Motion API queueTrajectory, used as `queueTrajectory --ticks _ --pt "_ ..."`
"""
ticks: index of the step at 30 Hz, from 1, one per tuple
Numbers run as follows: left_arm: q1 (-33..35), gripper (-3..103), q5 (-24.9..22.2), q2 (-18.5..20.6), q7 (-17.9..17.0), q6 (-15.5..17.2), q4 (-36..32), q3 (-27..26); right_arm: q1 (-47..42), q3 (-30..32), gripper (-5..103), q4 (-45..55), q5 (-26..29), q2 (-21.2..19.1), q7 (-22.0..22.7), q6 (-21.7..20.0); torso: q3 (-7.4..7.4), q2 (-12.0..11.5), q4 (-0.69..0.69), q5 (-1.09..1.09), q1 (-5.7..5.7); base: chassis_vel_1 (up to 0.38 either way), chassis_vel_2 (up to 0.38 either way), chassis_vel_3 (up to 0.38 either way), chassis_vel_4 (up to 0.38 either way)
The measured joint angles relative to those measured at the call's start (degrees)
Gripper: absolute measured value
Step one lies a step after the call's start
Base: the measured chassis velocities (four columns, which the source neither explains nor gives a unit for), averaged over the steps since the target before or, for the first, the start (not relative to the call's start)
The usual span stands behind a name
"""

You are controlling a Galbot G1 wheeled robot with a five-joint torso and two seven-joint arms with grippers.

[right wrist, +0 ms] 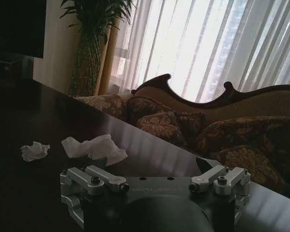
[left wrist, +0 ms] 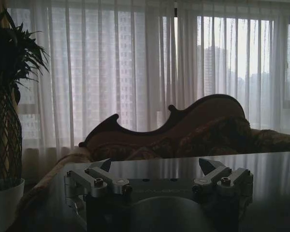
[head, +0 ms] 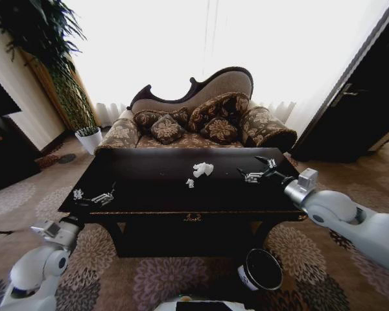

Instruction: Move to the front of the table and place the trash on the table into the trash bin.

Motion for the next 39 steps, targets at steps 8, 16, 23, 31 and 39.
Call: queueTrajectory --ticks 8,16,23,31,39 --pt "1.6 100 -0.8 -0.8 -0.1 -0.6 -1.1 -3.2 0.7 0.4 100 1.6 1.9 0.0 0.1 -0.4 0.0 0.0 0.0 -0.02 0.0 0.0 0.0 0.0 0.0" --pt "2.3 100 -1.7 -0.9 -0.1 -0.6 -1.7 -4.8 1.3 4.7 100 3.5 9.7 6.3 1.9 -1.3 0.0 0.0 0.0 -0.02 0.0 0.0 0.0 0.0 0.0" --pt "2.7 100 -1.5 -1.6 -0.1 -0.7 -1.9 -4.6 0.5 13.9 100 6.1 14.8 18.2 4.8 -4.4 0.0 0.0 0.0 -0.01 0.0 0.0 0.0 0.0 0.0" --pt "4.2 100 -0.7 -2.2 -0.2 -0.7 -2.8 -5.1 -2.4 14.8 100 7.0 21.1 31.9 1.7 -1.9 0.0 0.0 -0.01 0.0 0.0 0.0 0.0 0.0 0.0" --pt "6.4 100 0.2 -3.1 -0.1 -0.8 -3.4 -7.2 0.0 11.2 100 5.4 19.3 40.8 -0.2 -2.7 -0.01 0.0 0.01 -0.03 0.0 0.0 0.0 0.0 0.0"
